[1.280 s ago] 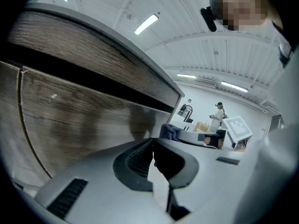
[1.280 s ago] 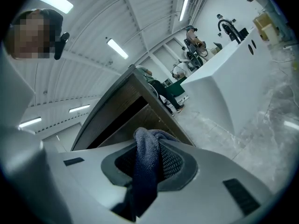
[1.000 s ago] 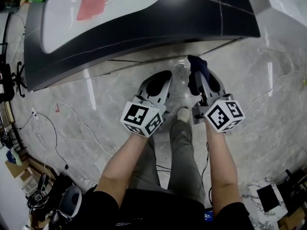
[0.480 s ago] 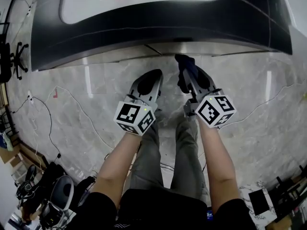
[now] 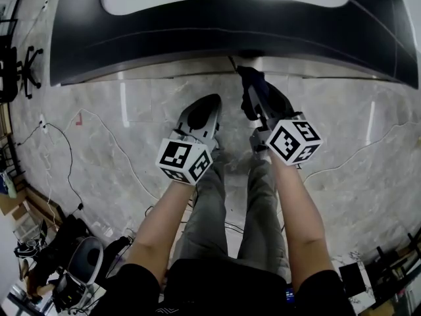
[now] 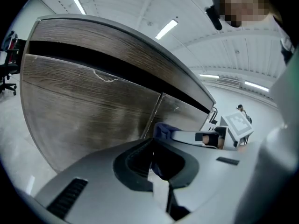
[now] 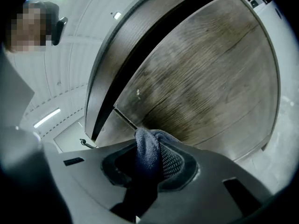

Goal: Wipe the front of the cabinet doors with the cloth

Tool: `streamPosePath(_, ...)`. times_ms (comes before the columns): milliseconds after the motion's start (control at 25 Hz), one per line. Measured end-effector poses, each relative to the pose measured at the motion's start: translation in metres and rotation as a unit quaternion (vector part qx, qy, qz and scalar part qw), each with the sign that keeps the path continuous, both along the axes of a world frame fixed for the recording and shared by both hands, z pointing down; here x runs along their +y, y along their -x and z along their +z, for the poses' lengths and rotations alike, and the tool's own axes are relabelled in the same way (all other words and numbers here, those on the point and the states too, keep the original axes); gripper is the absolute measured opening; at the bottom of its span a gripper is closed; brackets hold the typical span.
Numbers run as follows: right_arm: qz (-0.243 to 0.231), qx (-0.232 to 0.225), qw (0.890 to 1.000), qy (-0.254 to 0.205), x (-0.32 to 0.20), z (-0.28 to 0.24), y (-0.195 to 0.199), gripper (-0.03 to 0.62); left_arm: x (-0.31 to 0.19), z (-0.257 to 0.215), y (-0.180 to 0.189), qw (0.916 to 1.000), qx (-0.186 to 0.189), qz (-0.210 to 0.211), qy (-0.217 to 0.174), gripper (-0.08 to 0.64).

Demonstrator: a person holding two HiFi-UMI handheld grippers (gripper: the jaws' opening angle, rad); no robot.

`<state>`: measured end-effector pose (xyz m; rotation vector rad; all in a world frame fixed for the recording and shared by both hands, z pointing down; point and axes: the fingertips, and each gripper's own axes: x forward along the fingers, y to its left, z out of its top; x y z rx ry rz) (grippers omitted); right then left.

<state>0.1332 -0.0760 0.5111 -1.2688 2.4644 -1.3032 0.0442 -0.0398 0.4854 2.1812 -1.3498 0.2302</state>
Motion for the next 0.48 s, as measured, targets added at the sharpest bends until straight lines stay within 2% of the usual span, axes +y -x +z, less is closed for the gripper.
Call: streamPosePath(480,0.020,-0.002,1.000,0.002,-0.019,0.010,-0.011,0.084,-0.014,0.009,-0.006,1.0000,-0.002,0.008,0.000,0.008)
